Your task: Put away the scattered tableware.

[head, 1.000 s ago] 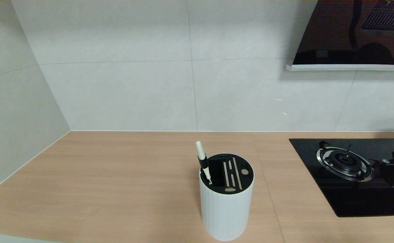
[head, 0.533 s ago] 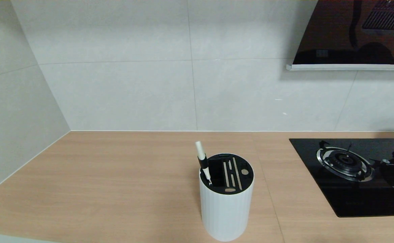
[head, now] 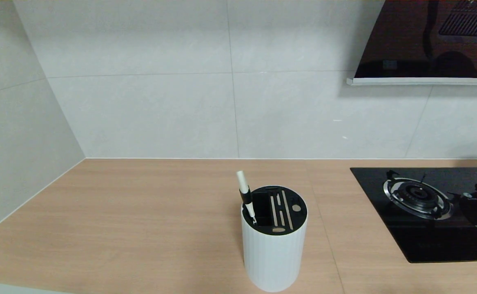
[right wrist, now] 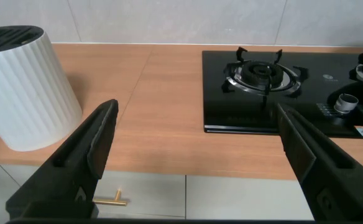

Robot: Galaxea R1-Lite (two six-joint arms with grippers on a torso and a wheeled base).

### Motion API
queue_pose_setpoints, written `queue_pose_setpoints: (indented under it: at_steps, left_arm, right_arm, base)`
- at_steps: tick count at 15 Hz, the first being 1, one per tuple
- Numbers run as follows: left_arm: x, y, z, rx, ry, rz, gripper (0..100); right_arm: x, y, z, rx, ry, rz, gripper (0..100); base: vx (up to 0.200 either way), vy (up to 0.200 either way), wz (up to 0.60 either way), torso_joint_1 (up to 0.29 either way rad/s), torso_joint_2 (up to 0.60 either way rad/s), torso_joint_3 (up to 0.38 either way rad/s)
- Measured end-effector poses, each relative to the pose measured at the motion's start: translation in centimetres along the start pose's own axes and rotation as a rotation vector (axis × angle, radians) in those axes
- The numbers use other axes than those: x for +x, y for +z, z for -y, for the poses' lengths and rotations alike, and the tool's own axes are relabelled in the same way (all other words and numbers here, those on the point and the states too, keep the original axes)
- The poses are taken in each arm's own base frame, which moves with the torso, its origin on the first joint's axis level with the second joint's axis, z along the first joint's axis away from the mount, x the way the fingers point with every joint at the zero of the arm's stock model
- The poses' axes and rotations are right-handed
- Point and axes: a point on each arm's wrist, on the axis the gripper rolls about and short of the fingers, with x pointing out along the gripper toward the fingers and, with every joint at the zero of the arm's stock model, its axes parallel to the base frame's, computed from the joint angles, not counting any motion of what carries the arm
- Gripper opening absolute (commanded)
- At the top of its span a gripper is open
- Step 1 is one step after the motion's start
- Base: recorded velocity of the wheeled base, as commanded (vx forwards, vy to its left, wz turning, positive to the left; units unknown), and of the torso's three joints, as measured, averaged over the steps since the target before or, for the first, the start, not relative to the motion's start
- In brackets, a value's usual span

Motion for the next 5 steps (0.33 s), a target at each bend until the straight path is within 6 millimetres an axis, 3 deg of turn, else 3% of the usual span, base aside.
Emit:
queue_pose_setpoints:
  at_steps: [5]
  left_arm:
    - [0.0,0.01,0.0,-0.002,0.0,0.0,100]
  right_arm:
    - [0.0,0.0,0.0,0.002,0.0,0.0,100]
  base:
    - [0.0,0.0,0.0,0.0,0.0,0.0]
